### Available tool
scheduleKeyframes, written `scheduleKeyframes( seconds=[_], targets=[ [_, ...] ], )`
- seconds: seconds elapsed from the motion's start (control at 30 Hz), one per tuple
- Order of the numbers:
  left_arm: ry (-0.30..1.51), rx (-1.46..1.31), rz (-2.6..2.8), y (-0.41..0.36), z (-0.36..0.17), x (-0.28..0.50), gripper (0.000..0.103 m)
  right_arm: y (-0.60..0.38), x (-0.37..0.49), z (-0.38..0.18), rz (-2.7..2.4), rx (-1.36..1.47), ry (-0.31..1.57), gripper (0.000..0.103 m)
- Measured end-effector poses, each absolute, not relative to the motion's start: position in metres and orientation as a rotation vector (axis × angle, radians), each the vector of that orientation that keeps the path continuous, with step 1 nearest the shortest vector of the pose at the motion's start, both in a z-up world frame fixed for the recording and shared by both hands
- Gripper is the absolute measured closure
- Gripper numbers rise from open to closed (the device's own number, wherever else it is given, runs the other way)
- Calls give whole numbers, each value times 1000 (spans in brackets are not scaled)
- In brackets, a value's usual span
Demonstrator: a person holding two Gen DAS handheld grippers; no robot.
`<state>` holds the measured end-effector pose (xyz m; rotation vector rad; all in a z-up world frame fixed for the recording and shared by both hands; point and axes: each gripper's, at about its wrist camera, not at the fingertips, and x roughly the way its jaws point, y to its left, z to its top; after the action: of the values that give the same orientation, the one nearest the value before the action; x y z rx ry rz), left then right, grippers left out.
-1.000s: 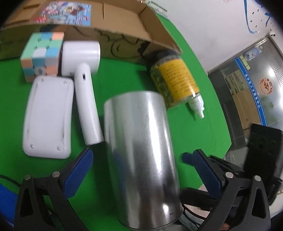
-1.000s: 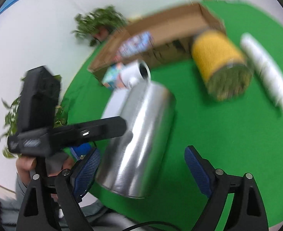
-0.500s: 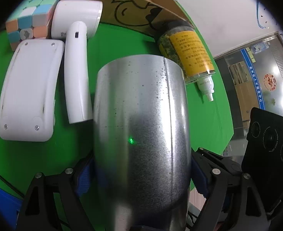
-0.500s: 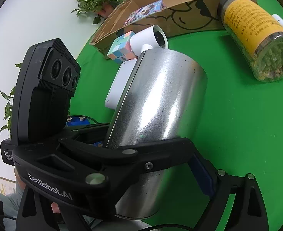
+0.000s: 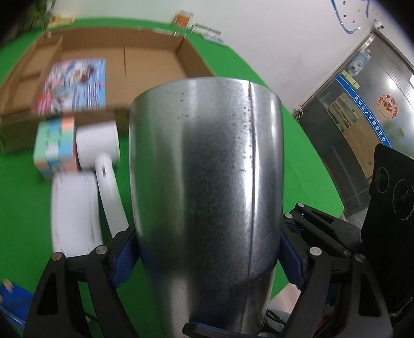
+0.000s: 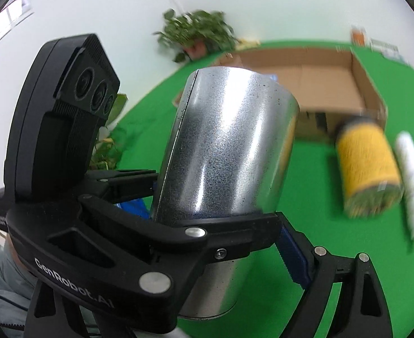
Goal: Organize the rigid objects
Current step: 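Grasp the silver cylinder with the left tool and lift it, then carry the cylinder into the box beside the game box, release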
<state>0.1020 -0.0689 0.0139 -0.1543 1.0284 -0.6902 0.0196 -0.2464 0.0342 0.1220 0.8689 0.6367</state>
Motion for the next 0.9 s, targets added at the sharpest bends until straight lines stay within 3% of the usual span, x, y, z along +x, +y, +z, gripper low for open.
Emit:
scheduleKeyframes(
  seconds=[0.33, 0.7, 0.9],
  targets=[
    [947, -97, -650, -71, 68, 162, 19, -226, 99, 94, 672, 6, 783, 16],
    [1064, -186, -641, -79, 94, 299, 19, -230, 261, 139, 685, 10, 873, 16],
    [1168, -209, -649, -85, 70, 340, 19, -233, 309, 123, 679, 19, 959, 16]
  ],
)
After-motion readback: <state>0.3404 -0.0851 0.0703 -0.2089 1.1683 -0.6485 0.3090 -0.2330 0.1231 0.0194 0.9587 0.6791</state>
